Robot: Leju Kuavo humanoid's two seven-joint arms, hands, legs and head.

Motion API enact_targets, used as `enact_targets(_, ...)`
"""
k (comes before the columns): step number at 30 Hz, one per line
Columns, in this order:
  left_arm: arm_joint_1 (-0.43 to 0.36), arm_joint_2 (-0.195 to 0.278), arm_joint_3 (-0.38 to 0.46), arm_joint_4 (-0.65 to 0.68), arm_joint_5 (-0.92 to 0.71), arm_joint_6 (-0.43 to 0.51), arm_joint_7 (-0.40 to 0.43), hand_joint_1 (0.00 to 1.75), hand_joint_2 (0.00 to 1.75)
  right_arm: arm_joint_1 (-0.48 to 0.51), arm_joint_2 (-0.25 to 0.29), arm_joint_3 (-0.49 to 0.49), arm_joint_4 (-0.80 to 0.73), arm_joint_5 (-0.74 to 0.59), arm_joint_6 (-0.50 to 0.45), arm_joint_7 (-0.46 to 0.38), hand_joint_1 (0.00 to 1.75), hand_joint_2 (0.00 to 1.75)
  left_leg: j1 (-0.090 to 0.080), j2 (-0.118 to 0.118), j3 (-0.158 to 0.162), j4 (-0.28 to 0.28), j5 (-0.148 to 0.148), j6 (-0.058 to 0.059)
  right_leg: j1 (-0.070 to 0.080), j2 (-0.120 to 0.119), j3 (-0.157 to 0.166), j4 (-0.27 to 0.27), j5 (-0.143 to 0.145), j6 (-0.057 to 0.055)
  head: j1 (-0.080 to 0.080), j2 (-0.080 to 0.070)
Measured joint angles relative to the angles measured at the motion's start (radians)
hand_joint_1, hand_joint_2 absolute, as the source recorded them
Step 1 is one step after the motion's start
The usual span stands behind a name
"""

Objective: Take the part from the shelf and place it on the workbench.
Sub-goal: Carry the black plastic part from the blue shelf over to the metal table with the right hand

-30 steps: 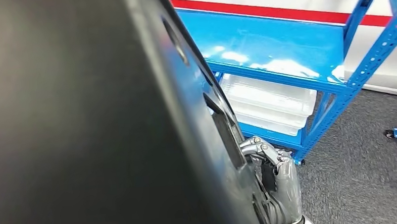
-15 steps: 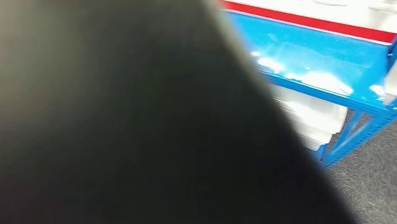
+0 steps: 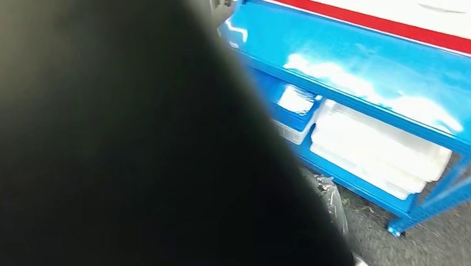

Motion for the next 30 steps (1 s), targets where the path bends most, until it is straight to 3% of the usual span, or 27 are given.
enact_targets(1, 0.001, -0.001, 0.000, 0.000, 0.000, 0.000, 0.000, 0.00, 1.75, 0.000, 0.000, 0.000, 0.000, 0.001, 0.002, 0.000, 1.75, 1.75, 0.002, 0.003, -0.017, 0.026, 0.000, 0.000, 0.002, -0.013, 0.001, 0.000, -0.002, -0.001, 0.000, 0.000)
enact_targets(2, 0.003, -0.001, 0.000, 0.000, 0.001, 0.000, 0.000, 0.00, 1.75, -0.001, 0.001, 0.000, 0.000, 0.002, 0.004, 0.000, 1.75, 1.75, 0.002, 0.004, -0.014, 0.012, 0.018, 0.002, 0.003, -0.024, 0.002, 0.000, -0.004, -0.001, 0.000, 0.000)
enact_targets(4, 0.005, -0.001, 0.000, 0.000, 0.003, 0.000, 0.000, 0.00, 1.75, -0.003, 0.003, 0.000, 0.000, 0.003, 0.009, 0.000, 1.75, 1.75, -0.002, 0.025, 0.045, -0.109, 0.087, 0.010, 0.004, -0.044, 0.011, -0.005, -0.007, -0.002, 0.000, 0.000)
enact_targets(6, 0.001, 0.000, 0.000, 0.000, 0.004, 0.001, 0.000, 0.00, 1.75, -0.004, 0.005, 0.000, 0.000, 0.004, 0.010, 0.000, 1.75, 1.75, -0.017, 0.064, 0.108, -0.231, 0.126, 0.018, 0.005, -0.061, 0.023, -0.015, -0.008, 0.001, 0.000, 0.000)
enact_targets(7, -0.001, 0.000, 0.000, 0.000, 0.005, 0.001, 0.000, 0.00, 1.75, -0.004, 0.006, 0.000, 0.000, 0.004, 0.010, 0.000, 1.75, 1.75, -0.025, 0.077, 0.121, -0.261, 0.128, 0.023, 0.005, -0.070, 0.028, -0.022, -0.008, 0.005, 0.000, 0.000)
enact_targets(9, -0.002, 0.002, 0.000, 0.000, 0.006, 0.001, 0.000, 0.00, 1.75, -0.005, 0.007, 0.000, 0.000, 0.005, 0.011, 0.000, 1.75, 1.75, -0.037, 0.066, 0.130, -0.284, 0.126, 0.032, 0.003, -0.089, 0.039, -0.035, -0.008, 0.014, -0.001, 0.000)
enact_targets(10, 0.001, 0.003, 0.000, 0.000, 0.006, 0.001, 0.000, 0.00, 1.75, -0.007, 0.008, 0.000, 0.000, 0.005, 0.011, 0.000, 1.75, 1.75, -0.036, 0.056, 0.140, -0.296, 0.130, 0.037, 0.001, -0.085, 0.044, -0.035, -0.010, 0.018, 0.000, 0.000)
enact_targets(12, 0.003, 0.004, 0.000, 0.000, 0.006, 0.001, 0.000, 0.00, 1.75, -0.009, 0.010, 0.000, 0.000, 0.007, 0.012, 0.001, 1.75, 1.75, -0.030, 0.036, 0.165, -0.322, 0.141, 0.050, 0.000, -0.044, 0.035, 0.002, -0.034, 0.022, 0.002, 0.000)
enact_targets(14, 0.000, 0.005, 0.000, 0.001, 0.007, 0.002, 0.000, 0.00, 1.75, -0.010, 0.009, 0.000, 0.001, 0.011, 0.012, 0.005, 1.75, 1.75, -0.026, 0.016, 0.173, -0.329, 0.145, 0.064, 0.003, 0.003, -0.027, 0.120, -0.087, 0.021, 0.011, 0.000)
enact_targets(16, -0.002, 0.005, 0.000, 0.001, 0.008, 0.002, -0.002, 0.00, 1.75, -0.012, 0.009, 0.000, 0.001, 0.016, 0.012, 0.015, 1.75, 1.75, -0.026, -0.010, 0.172, -0.323, 0.141, 0.068, 0.005, 0.013, -0.092, 0.228, -0.115, 0.024, 0.017, 0.000)
enact_targets(17, -0.001, 0.004, 0.000, 0.001, 0.008, 0.002, -0.003, 0.00, 1.75, -0.014, 0.009, 0.000, 0.001, 0.020, 0.012, 0.020, 1.75, 1.75, -0.024, -0.025, 0.172, -0.317, 0.137, 0.067, 0.004, 0.014, -0.103, 0.234, -0.100, 0.028, 0.017, 0.000)
enact_targets(18, 0.001, 0.002, 0.001, 0.001, 0.009, 0.002, -0.003, 0.00, 1.75, -0.018, 0.009, 0.000, 0.001, 0.026, 0.012, 0.026, 1.75, 1.75, -0.022, -0.040, 0.172, -0.308, 0.131, 0.064, 0.002, 0.016, -0.095, 0.202, -0.068, 0.032, 0.017, 0.000)
enact_targets(20, 0.002, 0.000, 0.001, 0.001, 0.010, 0.002, -0.005, 0.00, 1.75, -0.028, 0.010, 0.001, 0.001, 0.045, 0.014, 0.038, 1.75, 1.75, -0.016, -0.067, 0.163, -0.276, 0.112, 0.052, -0.006, 0.046, -0.051, 0.086, -0.001, 0.041, 0.020, 0.000)
enact_targets(22, 0.000, 0.000, 0.001, 0.001, 0.013, 0.004, -0.006, 0.00, 1.75, -0.035, 0.014, 0.002, -0.001, 0.069, 0.016, 0.055, 1.75, 1.75, -0.013, -0.091, 0.142, -0.240, 0.093, 0.039, -0.012, 0.083, -0.028, 0.024, 0.014, 0.040, 0.024, 0.000)
enact_targets(23, -0.001, 0.000, 0.001, 0.001, 0.015, 0.005, -0.006, 0.00, 1.75, -0.037, 0.017, 0.004, -0.003, 0.079, 0.016, 0.064, 1.75, 1.75, -0.012, -0.101, 0.131, -0.231, 0.089, 0.034, -0.011, 0.091, -0.028, 0.022, 0.006, 0.035, 0.026, 0.000)
enact_targets(24, 0.000, 0.000, 0.001, 0.001, 0.017, 0.006, -0.007, 0.00, 1.75, -0.039, 0.021, 0.007, -0.004, 0.088, 0.016, 0.071, 1.75, 1.75, -0.010, -0.110, 0.125, -0.229, 0.089, 0.032, -0.009, 0.082, -0.028, 0.022, 0.006, 0.028, 0.026, 0.000)
enact_targets(25, 0.003, 0.001, 0.001, 0.001, 0.019, 0.007, -0.007, 0.00, 1.75, -0.042, 0.024, 0.009, -0.005, 0.093, 0.017, 0.077, 1.75, 1.75, -0.009, -0.109, 0.122, -0.229, 0.090, 0.029, -0.009, 0.071, -0.026, 0.019, 0.007, 0.021, 0.026, 0.000)
enact_targets(27, 0.006, 0.001, 0.001, 0.001, 0.020, 0.007, -0.007, 0.00, 1.75, -0.048, 0.029, 0.013, -0.005, 0.099, 0.020, 0.085, 1.75, 1.75, -0.011, -0.063, 0.109, -0.201, 0.076, 0.021, -0.010, 0.049, -0.016, 0.010, 0.007, 0.011, 0.021, 0.000)
enact_targets(29, 0.005, 0.000, 0.001, 0.001, 0.020, 0.007, -0.007, 0.00, 1.75, -0.050, 0.032, 0.015, -0.006, 0.101, 0.023, 0.091, 1.75, 1.75, -0.008, -0.007, 0.072, -0.128, 0.042, 0.011, -0.007, 0.026, -0.004, 0.001, 0.006, 0.006, 0.012, 0.000)
enact_targets(30, 0.004, -0.001, 0.001, 0.001, 0.020, 0.007, -0.007, 0.00, 1.75, -0.053, 0.034, 0.017, -0.006, 0.101, 0.023, 0.096, 1.75, 1.75, -0.004, 0.004, 0.041, -0.077, 0.024, 0.007, -0.004, 0.011, 0.001, -0.003, 0.004, 0.004, 0.010, 0.000)
